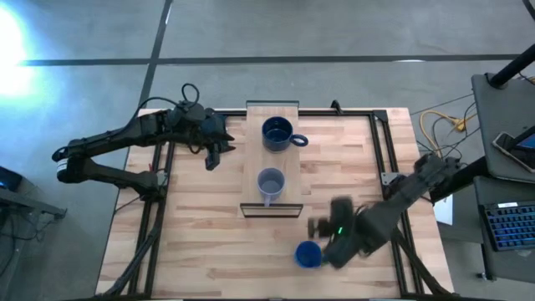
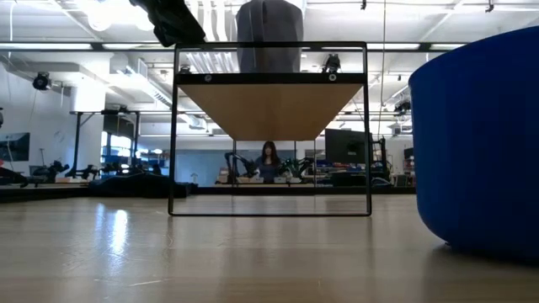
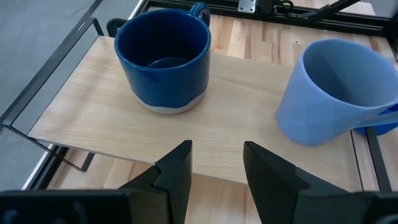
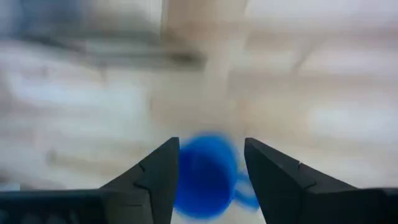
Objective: Stack small to large cups/mugs on shelf
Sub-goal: Adjust the blue mug on the shelf
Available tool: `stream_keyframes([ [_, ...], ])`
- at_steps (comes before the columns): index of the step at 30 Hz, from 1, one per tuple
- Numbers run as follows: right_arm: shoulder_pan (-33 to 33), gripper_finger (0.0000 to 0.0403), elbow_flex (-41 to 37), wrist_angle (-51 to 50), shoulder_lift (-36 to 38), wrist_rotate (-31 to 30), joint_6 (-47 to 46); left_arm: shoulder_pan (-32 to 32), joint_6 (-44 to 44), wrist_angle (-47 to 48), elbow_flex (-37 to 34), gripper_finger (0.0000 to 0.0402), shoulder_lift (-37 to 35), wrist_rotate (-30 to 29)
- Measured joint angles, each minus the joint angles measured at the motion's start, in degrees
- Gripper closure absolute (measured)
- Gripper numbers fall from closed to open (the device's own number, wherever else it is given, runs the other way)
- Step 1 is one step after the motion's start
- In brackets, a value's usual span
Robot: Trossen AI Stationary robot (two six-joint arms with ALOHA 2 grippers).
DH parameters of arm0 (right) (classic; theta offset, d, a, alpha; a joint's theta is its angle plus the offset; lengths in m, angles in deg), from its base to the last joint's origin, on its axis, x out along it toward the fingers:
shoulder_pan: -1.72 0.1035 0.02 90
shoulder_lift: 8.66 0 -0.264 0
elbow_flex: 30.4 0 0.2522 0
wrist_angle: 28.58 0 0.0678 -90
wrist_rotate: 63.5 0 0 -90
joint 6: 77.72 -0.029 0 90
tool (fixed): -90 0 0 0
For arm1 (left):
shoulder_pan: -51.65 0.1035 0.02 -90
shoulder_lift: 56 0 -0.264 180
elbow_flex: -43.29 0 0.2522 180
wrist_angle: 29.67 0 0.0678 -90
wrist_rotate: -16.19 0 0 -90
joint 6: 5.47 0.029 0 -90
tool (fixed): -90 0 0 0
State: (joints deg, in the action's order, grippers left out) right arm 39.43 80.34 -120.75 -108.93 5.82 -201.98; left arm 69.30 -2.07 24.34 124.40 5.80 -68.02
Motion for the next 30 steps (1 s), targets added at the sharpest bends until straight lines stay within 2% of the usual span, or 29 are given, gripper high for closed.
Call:
stream_keyframes([
  [3, -4.13, 0.0231, 5.97, -12.31, 1.64, -4.53, 3.23, 0.02, -0.07, -0.19, -0.15, 0.0272, 0.0, 0.02],
  [6, -11.35, 0.0234, 6.7, -9.95, 5.12, -8.5, 18.63, 0.0, -0.07, -0.38, -0.09, 0.0272, 0.42, 0.12],
  [13, -32.5, 0.0234, 9.14, -7.25, 9.06, -10.92, 43.31, 0.02, -1.16, -0.71, -0.17, 0.0272, 1.48, 1.41],
  [15, -38.53, 0.0234, 10.72, -4.77, 9.41, -8.71, 51.87, 0.0, -1.66, -0.72, -0.14, 0.0272, 2.08, 1.76],
  [18, -47.27, 0.0234, 11.85, 0.18, 8.54, -1.7, 63.23, 0.0, -1.73, -0.72, -0.03, 0.0272, 2.44, 1.78],
  [22, -55.33, 0.0234, 12.85, 2.94, 4.35, 6.47, 73.06, 0.0, -1.73, -0.76, -0.02, 0.0272, 2.73, 1.76],
  [25, -58.34, 0.023, 14.4, 4.83, 0.54, 11.51, 78.96, 0.0, -1.73, -0.77, -0.04, 0.0272, 2.73, 1.76],
  [30, -59.17, 0.0227, 19.45, 5.24, -6.11, 12.85, 85.04, 0.0, -1.73, -0.79, 0.0, 0.0272, 2.71, 1.52],
])
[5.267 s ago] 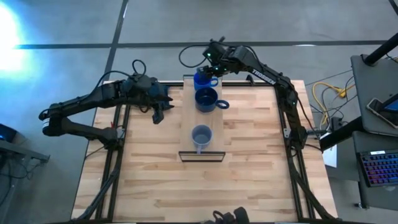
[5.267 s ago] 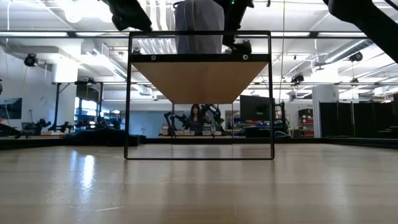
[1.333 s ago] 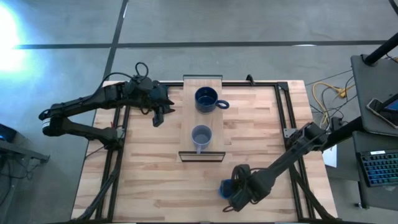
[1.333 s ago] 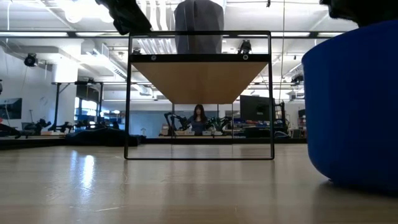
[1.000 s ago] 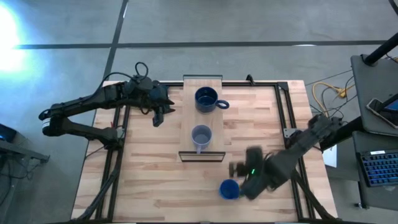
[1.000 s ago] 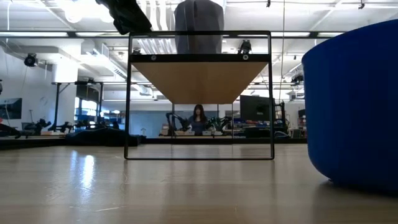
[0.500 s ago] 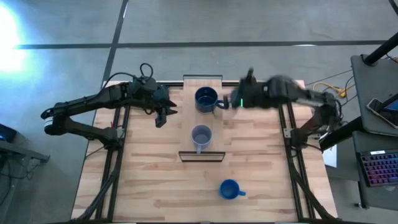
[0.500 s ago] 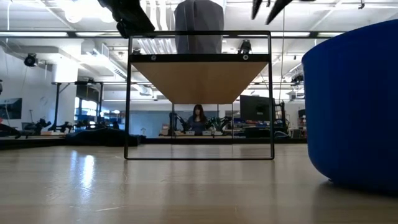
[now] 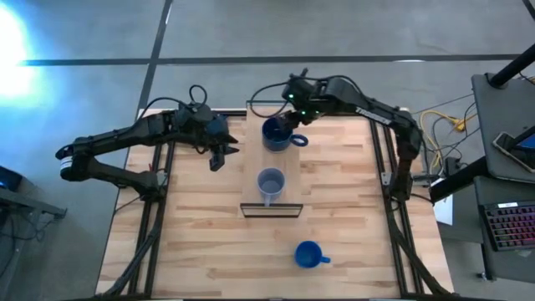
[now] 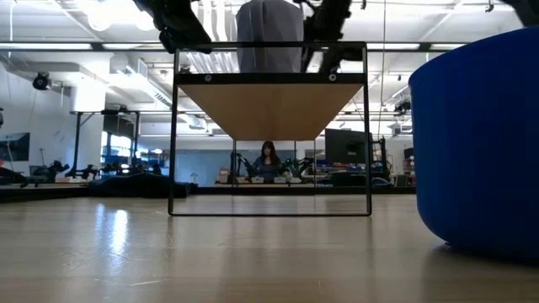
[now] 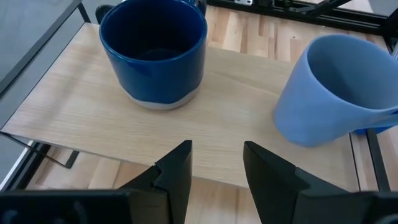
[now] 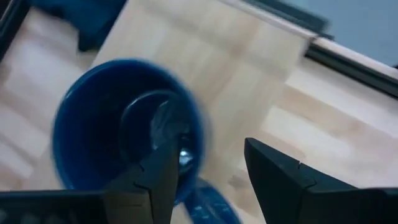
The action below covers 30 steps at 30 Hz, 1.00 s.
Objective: Stack small to large cups/mugs on shelf
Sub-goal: Adjust the blue mug on the shelf
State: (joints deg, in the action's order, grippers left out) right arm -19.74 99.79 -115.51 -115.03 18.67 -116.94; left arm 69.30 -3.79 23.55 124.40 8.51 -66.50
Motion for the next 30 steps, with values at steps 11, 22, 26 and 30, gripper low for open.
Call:
stream_keyframes([
  [11, -0.68, 0.0229, 8.09, -6.3, -8.16, 1.81, 6.46, 0.27, -1.27, -0.02, -0.15, 0.0272, 0.0, -0.45],
  [22, -1.45, 0.0292, 8.91, -4.26, -9.72, 3.75, 11.2, 0.76, -1.27, -0.02, -0.2, 0.0272, -0.02, -0.68],
  [26, -2.34, 0.0342, 9.56, -3.42, -9.72, 3.93, 12.47, 0.78, -1.31, -0.02, -0.2, 0.0272, -0.02, -0.68],
  [30, -3.61, 0.0381, 9.76, -1.12, -9.72, 4.29, 13.89, 0.76, -1.36, -0.02, -0.22, 0.0272, -0.02, -0.68],
])
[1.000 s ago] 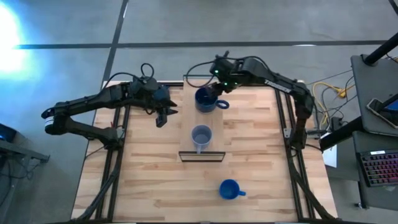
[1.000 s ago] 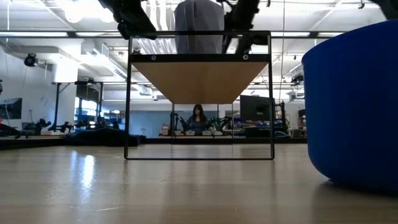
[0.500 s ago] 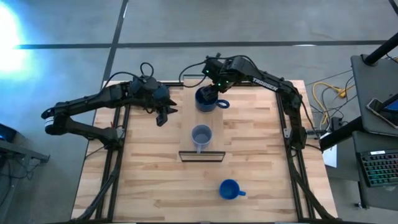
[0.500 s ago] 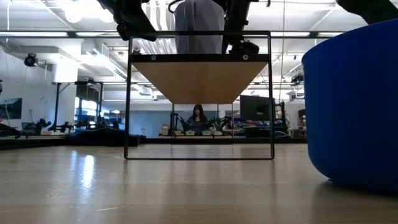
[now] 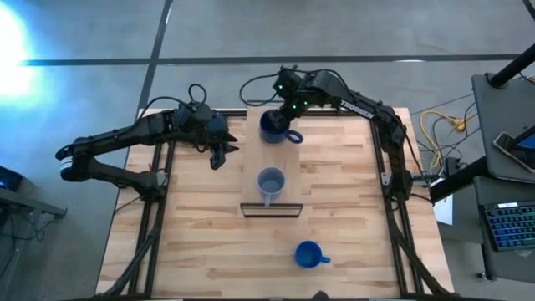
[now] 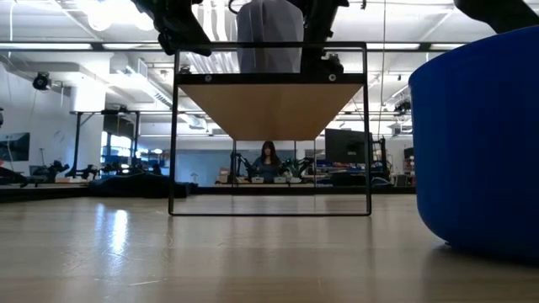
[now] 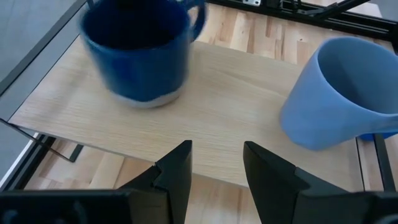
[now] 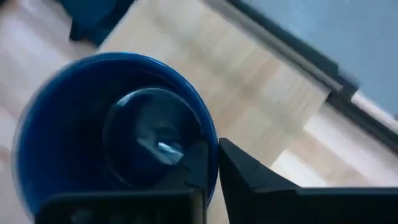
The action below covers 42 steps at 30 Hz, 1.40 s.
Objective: Stack small to large cups/mugs on shelf
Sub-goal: Adjust the blue mug on the shelf
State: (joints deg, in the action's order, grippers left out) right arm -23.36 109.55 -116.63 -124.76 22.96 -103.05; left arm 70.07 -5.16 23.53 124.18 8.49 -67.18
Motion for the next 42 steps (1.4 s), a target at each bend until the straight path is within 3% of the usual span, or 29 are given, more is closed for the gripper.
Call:
stream_keyframes([
  [8, -1.3, 0.0386, 0.2, 1.14, -0.94, 0.72, 2.69, 0.0, -0.35, 0.0, 0.0, 0.0272, 0.0, -0.02],
  [15, -1.69, 0.0388, 0.1, 5.63, -1.17, -0.69, 14.58, 0.0, -1.64, 0.0, 0.0, 0.0272, 0.0, -0.04],
  [23, -4.98, 0.0388, 0.02, 9.72, -1.28, -1.2, 19.47, 0.0, -4.37, 0.0, -0.02, 0.0272, 0.0, -0.37],
  [35, -7.66, 0.0384, 0.02, 8.9, -1.49, 4.62, 25.86, 0.0, -4.52, -2.1, 0.33, 0.0272, 3.2, -2.62],
  [42, -7.61, 0.038, 0.06, 10.22, -2.41, 4.99, 28.83, 0.0, -4.54, -2.13, 0.81, 0.0272, 6.18, -2.62],
])
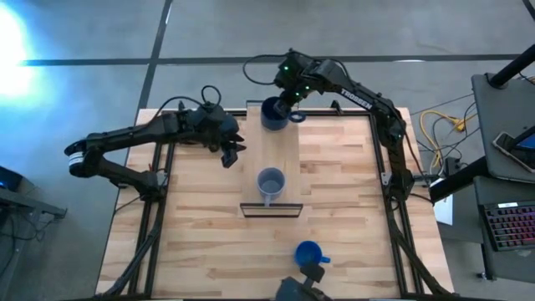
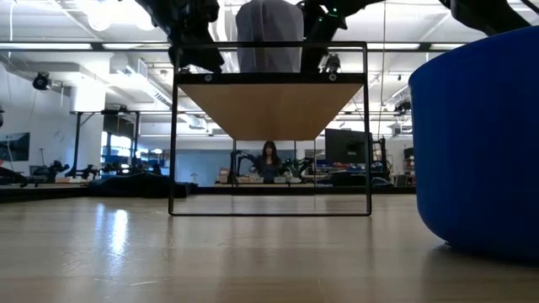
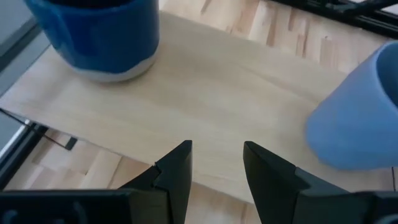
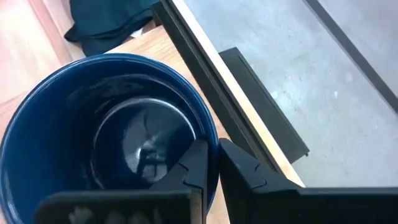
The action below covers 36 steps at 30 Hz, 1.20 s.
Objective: Stack small to large cups/mugs on shelf
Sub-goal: Adjust the blue mug on the shelf, then put the blue mug on the shelf
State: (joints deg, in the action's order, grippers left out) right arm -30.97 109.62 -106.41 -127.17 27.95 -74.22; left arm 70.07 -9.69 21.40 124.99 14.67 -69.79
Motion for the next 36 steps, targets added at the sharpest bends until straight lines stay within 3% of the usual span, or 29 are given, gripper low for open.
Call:
stream_keyframes([
  [14, 0.04, 0.0375, 0.0, 3.03, -0.9, -0.01, 1.08, 0.66, 0.02, -0.82, 0.16, 0.0272, -1.98, -1.58],
  [26, 0.15, 0.0288, -0.04, 2.43, 0.96, -1.15, -0.63, 0.72, 0.04, -0.87, 0.11, 0.0272, -1.68, -1.51],
  [31, 0.17, 0.0268, -0.04, 1.17, 4.06, -3.02, -2.08, 0.72, 0.07, -0.87, 0.07, 0.0272, -1.72, -1.49],
  [36, 1.19, 0.026, -0.04, -5.76, 8.85, -3.11, -9.39, 0.76, 0.11, -0.86, 0.06, 0.0272, -1.73, -1.44],
])
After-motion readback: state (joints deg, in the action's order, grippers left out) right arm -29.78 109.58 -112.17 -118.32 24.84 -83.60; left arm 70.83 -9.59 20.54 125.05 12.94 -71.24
